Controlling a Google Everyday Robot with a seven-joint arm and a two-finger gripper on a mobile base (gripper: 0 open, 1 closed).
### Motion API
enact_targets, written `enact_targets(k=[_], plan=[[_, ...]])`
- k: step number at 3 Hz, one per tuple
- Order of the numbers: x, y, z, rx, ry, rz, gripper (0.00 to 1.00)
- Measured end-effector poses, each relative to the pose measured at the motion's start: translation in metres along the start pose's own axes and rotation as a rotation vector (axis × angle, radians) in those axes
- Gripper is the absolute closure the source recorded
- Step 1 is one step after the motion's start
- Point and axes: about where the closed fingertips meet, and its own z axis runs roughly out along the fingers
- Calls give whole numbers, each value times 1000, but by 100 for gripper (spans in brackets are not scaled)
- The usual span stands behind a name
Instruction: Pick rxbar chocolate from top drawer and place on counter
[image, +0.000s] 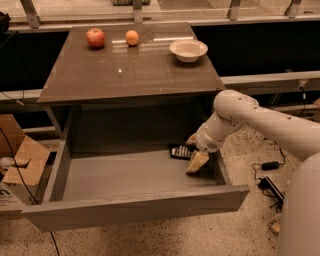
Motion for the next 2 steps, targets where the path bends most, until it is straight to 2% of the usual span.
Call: enact_targets(k=[2], plan=[[-6,3,-3,-8,-2,0,89]])
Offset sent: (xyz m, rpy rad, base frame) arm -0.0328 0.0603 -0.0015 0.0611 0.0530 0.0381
